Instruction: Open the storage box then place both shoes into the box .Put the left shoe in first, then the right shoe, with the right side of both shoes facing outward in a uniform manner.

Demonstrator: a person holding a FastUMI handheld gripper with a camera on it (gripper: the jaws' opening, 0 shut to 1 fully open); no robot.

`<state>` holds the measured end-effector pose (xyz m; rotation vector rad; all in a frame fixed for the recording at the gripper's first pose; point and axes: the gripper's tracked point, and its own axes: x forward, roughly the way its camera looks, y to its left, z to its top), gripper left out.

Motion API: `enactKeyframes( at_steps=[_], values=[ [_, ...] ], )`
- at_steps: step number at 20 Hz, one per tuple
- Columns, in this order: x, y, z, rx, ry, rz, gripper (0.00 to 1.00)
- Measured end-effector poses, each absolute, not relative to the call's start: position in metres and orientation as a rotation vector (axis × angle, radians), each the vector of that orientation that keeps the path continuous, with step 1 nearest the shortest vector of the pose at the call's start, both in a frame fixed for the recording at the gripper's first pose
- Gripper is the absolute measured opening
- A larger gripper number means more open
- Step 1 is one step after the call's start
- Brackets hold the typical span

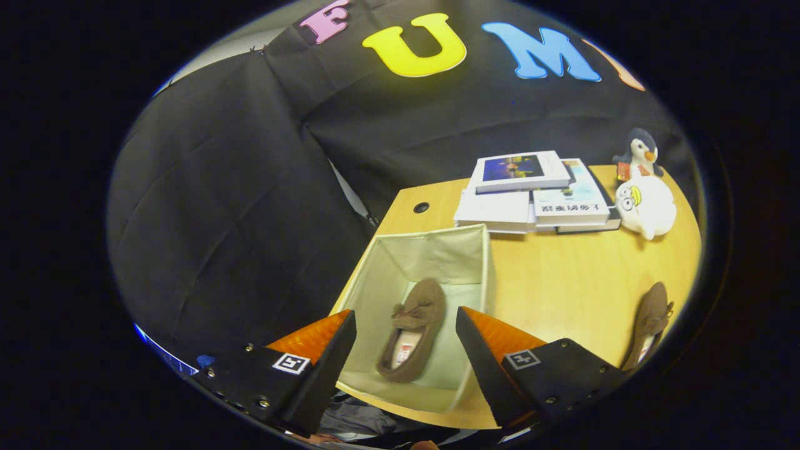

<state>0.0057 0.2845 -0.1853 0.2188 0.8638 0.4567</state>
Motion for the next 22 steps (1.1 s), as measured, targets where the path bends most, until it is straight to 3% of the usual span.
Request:
enactKeyframes(
  at_steps=[9,22],
  values=[
    [0.007,0.137,-0.172,0.164,0.766,0.309,0.98],
    [-0.009,-0.035,-0.232,0.074,0.78,0.077,0.98]
  ],
)
